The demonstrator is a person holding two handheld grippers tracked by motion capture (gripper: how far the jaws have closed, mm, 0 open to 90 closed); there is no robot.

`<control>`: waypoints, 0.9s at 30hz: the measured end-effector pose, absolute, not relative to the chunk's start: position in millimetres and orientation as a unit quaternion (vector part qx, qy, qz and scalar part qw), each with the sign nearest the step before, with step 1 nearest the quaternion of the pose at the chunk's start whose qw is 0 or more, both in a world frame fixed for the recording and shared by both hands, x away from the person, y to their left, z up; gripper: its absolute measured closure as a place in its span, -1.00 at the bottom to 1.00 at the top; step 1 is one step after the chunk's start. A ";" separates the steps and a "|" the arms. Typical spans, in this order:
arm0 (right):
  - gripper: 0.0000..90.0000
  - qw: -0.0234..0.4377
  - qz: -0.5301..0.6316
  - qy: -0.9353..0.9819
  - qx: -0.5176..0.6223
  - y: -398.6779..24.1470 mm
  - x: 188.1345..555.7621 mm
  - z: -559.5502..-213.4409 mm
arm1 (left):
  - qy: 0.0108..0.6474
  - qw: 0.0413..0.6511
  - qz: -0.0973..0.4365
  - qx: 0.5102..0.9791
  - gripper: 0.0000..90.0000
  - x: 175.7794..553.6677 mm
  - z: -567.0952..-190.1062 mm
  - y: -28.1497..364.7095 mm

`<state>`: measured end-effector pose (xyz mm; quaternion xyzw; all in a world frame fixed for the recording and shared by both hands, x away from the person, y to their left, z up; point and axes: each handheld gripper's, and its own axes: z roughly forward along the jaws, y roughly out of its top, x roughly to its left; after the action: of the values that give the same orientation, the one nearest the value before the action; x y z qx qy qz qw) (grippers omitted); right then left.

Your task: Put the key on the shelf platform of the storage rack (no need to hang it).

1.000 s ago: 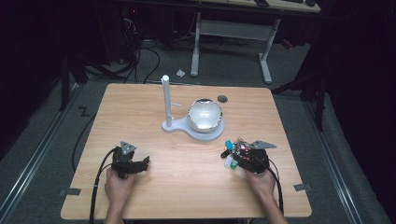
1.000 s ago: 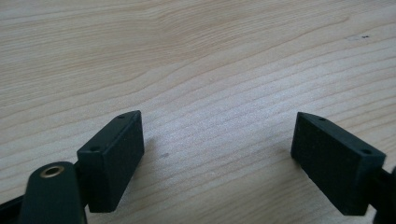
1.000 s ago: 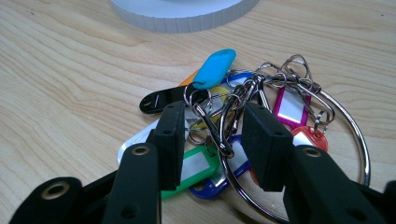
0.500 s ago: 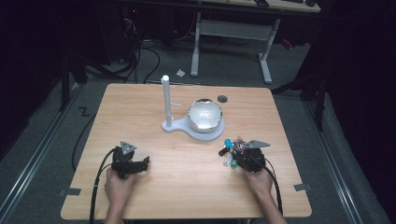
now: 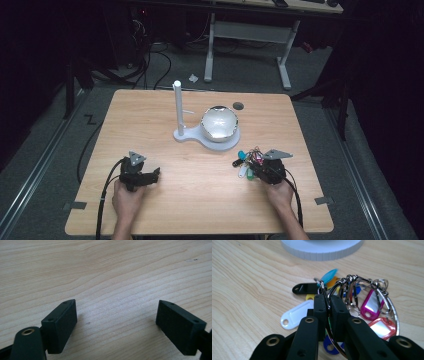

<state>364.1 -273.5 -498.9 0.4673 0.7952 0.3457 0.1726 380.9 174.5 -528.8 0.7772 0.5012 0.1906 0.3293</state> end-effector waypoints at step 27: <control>0.89 0.189 0.413 0.770 0.448 -292.0 357.9 -444.3 | 0.501 0.329 0.191 0.777 -0.61 380.9 -528.8 174.5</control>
<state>357.9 -292.0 -444.3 0.4484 0.7696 0.4135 0.1888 380.9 174.5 -528.8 0.7770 0.5013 0.1905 0.3295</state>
